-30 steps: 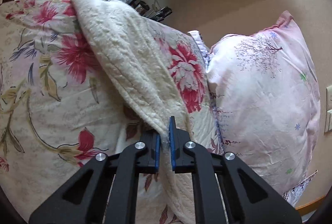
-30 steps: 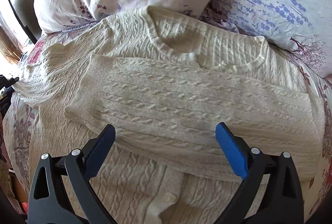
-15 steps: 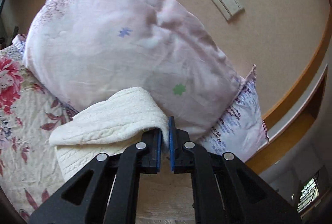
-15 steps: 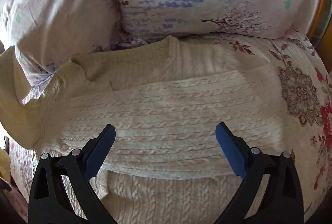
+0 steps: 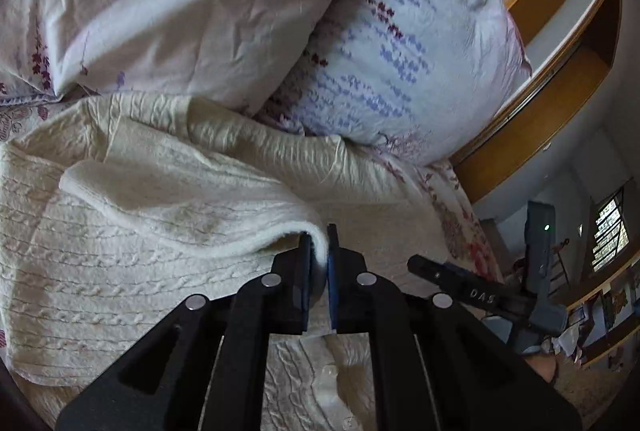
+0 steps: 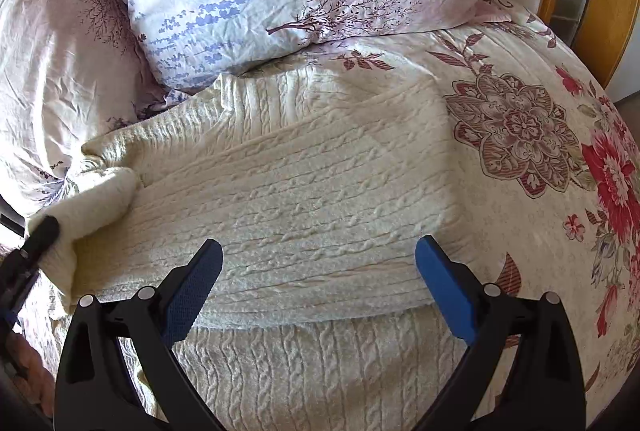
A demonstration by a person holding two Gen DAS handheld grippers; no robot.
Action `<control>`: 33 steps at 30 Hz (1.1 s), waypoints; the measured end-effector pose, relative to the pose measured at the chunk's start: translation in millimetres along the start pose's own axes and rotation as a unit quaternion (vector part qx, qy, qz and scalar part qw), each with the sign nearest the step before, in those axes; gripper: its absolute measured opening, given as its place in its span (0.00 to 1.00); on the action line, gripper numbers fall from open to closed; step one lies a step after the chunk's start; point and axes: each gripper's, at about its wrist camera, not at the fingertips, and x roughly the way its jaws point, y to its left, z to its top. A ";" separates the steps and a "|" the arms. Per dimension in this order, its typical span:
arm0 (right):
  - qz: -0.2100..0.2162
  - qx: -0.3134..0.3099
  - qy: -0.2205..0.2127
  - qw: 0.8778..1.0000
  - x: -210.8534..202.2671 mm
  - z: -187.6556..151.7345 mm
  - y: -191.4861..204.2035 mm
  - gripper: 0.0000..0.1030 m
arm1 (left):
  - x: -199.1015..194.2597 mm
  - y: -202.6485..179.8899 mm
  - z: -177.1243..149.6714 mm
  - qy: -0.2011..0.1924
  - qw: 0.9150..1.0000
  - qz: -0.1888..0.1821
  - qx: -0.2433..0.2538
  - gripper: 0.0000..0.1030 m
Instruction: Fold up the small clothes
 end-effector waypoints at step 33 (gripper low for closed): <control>0.146 -0.382 0.018 0.912 41.8 -13.4 259.4 0.08 | -102.5 106.4 -77.7 -0.003 0.962 0.264 0.068 0.71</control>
